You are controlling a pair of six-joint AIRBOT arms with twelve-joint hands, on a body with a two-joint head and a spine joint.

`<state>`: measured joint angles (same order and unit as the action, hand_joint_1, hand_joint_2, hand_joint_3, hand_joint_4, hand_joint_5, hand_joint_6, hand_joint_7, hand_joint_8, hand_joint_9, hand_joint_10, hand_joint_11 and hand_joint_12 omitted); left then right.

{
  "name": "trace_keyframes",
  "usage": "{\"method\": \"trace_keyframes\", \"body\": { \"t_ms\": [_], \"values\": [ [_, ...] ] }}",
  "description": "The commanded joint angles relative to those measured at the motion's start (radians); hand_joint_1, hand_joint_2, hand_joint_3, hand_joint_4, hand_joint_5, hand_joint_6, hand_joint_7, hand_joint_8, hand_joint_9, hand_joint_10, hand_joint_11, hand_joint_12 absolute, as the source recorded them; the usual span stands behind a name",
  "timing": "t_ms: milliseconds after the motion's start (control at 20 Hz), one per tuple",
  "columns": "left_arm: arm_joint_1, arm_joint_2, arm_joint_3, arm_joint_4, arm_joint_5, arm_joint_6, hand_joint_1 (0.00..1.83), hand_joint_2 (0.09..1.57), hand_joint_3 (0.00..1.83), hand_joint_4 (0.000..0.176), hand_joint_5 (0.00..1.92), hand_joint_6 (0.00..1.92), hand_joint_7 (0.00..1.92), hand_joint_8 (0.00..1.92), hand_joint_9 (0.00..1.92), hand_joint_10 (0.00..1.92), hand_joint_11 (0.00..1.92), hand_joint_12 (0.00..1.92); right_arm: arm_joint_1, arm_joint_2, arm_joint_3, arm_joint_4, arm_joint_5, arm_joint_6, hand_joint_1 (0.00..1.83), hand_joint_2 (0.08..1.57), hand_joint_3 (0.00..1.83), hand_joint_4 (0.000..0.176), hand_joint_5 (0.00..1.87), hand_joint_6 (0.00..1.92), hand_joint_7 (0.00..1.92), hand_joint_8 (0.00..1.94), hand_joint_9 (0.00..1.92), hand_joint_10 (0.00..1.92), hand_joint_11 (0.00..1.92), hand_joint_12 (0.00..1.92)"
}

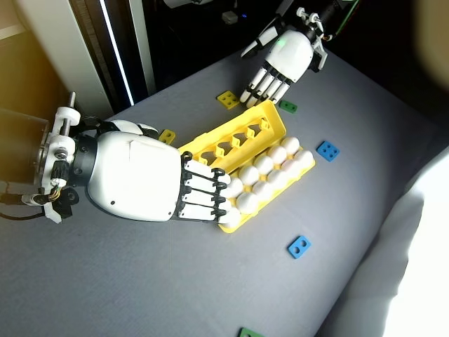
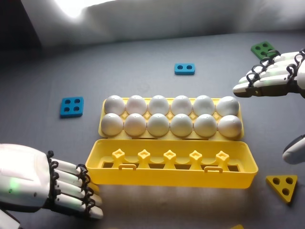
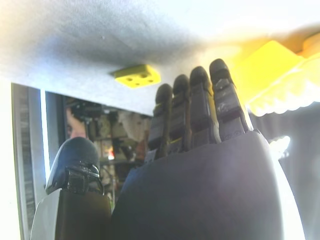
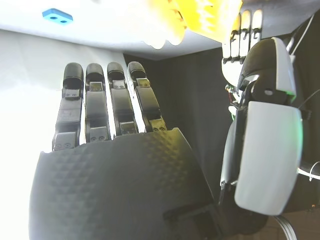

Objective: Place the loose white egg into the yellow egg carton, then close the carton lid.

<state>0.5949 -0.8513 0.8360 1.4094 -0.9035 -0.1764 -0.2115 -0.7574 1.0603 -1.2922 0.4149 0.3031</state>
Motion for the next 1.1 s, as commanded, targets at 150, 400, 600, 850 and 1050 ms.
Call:
{"method": "trace_keyframes", "body": {
  "t_ms": [150, 400, 600, 850, 1050],
  "values": [
    [-0.009, 0.01, 0.006, -0.051, -0.028, 0.018, 0.0, 1.24, 0.0, 0.0, 0.1, 0.0, 0.09, 0.0, 0.06, 0.0, 0.0, 0.11, 0.002, 0.016, -0.001, 0.041, 0.033, 0.004, 0.38, 0.88, 0.0, 0.0, 0.1, 0.0, 0.07, 0.0, 0.06, 0.0, 0.0, 0.29],
    [-0.028, 0.012, 0.011, -0.056, -0.004, 0.02, 0.0, 1.23, 0.0, 0.0, 0.06, 0.0, 0.03, 0.0, 0.01, 0.0, 0.0, 0.03, 0.0, 0.016, -0.001, 0.041, 0.033, 0.004, 0.28, 0.85, 0.0, 0.0, 0.11, 0.0, 0.08, 0.0, 0.07, 0.0, 0.0, 0.31],
    [-0.055, 0.017, 0.029, -0.097, -0.009, 0.013, 0.0, 1.22, 0.0, 0.0, 0.02, 0.0, 0.0, 0.0, 0.0, 0.0, 0.0, 0.0, -0.001, 0.016, -0.002, 0.041, 0.033, 0.004, 0.28, 0.87, 0.0, 0.0, 0.13, 0.01, 0.09, 0.0, 0.07, 0.0, 0.0, 0.29],
    [-0.104, 0.014, 0.08, -0.158, 0.011, 0.014, 0.0, 1.22, 0.0, 0.0, 0.0, 0.0, 0.0, 0.0, 0.0, 0.0, 0.0, 0.0, -0.003, 0.016, -0.003, 0.041, 0.034, 0.004, 0.29, 0.82, 0.0, 0.0, 0.12, 0.0, 0.09, 0.0, 0.07, 0.0, 0.0, 0.28],
    [-0.119, 0.005, 0.162, -0.285, 0.072, 0.05, 0.0, 1.21, 0.0, 0.0, 0.0, 0.0, 0.0, 0.0, 0.0, 0.0, 0.0, 0.0, -0.006, 0.016, -0.004, 0.04, 0.034, 0.004, 0.3, 0.83, 0.0, 0.0, 0.14, 0.01, 0.1, 0.0, 0.08, 0.0, 0.0, 0.28]
  ]
}}
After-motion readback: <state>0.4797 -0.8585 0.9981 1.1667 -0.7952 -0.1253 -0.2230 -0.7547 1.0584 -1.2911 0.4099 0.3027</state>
